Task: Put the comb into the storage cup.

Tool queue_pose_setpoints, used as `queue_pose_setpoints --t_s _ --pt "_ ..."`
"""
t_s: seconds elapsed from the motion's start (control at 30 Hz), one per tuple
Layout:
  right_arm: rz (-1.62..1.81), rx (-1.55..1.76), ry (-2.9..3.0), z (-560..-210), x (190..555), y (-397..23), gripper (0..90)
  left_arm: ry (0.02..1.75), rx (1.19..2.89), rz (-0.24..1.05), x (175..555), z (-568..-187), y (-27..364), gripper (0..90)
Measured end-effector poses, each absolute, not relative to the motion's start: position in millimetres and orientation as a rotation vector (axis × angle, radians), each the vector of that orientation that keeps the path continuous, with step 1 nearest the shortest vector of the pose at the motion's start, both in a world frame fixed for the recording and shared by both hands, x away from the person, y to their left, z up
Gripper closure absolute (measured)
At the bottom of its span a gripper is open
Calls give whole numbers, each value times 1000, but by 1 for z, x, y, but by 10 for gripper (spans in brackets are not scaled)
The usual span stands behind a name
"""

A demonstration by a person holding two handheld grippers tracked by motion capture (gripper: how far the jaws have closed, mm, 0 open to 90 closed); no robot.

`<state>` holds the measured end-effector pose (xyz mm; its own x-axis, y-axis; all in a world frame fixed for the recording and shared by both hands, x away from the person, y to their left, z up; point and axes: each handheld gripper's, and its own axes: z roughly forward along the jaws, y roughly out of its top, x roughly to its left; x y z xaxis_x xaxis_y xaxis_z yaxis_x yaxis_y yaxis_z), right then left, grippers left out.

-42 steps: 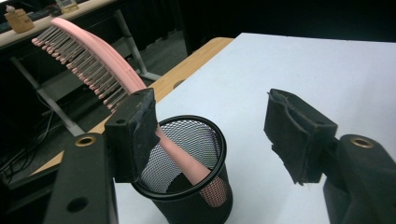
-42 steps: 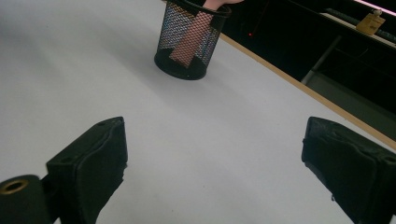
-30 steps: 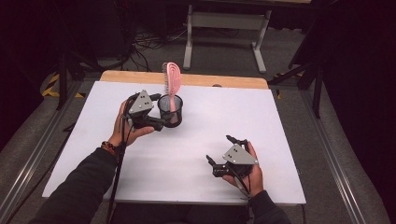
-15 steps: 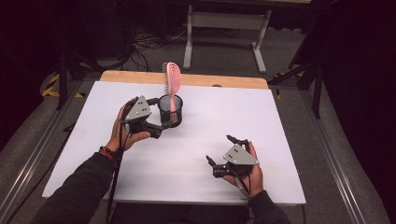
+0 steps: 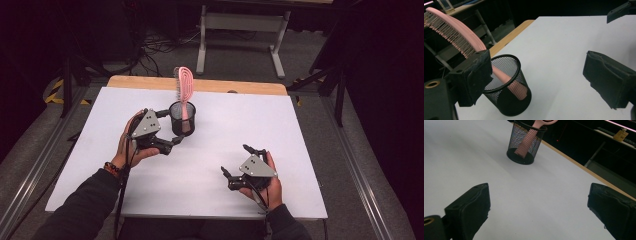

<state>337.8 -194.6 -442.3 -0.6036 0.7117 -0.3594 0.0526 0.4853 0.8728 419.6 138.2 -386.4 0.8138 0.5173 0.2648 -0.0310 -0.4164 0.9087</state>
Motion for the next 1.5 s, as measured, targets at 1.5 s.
queue_pose_setpoints --t_s 1.5 --pt "1136 604 1973 -441 335 -195 55 312 1919 642 368 -416 156 72"
